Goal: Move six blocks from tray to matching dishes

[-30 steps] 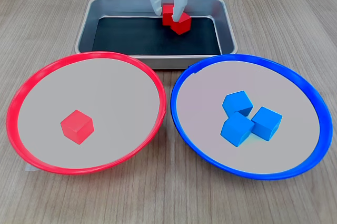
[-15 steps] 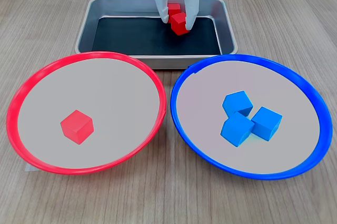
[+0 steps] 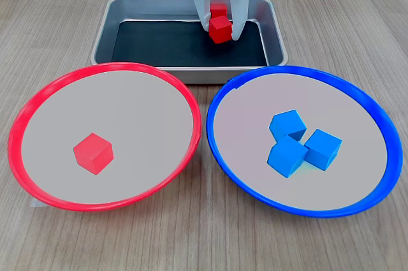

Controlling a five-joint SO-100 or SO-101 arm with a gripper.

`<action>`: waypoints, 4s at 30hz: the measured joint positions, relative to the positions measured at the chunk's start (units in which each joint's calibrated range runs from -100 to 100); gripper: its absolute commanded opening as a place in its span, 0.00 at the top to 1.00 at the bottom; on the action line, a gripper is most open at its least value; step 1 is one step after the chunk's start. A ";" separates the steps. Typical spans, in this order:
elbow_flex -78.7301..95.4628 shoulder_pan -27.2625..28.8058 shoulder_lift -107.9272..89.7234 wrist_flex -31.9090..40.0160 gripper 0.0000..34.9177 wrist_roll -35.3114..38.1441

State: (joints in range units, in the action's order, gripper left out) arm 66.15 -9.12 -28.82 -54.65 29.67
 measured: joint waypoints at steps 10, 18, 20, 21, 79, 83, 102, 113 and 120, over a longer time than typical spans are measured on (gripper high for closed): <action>-0.36 -1.15 1.36 0.49 0.81 -0.39; -2.99 -1.24 2.73 0.49 0.68 -0.54; -3.45 -1.24 2.98 0.49 0.67 -0.15; -3.81 -0.80 3.07 0.41 0.67 0.54; -46.10 19.12 23.53 -1.47 0.99 -11.67; -30.94 15.40 11.76 -5.95 0.92 -2.39; 5.08 1.68 -11.85 -6.12 0.59 10.89; 1.27 0.00 -9.38 -5.71 1.00 9.72; -27.68 8.14 9.21 2.12 1.00 -5.47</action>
State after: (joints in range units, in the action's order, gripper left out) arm 38.48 -0.97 -19.61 -52.53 24.20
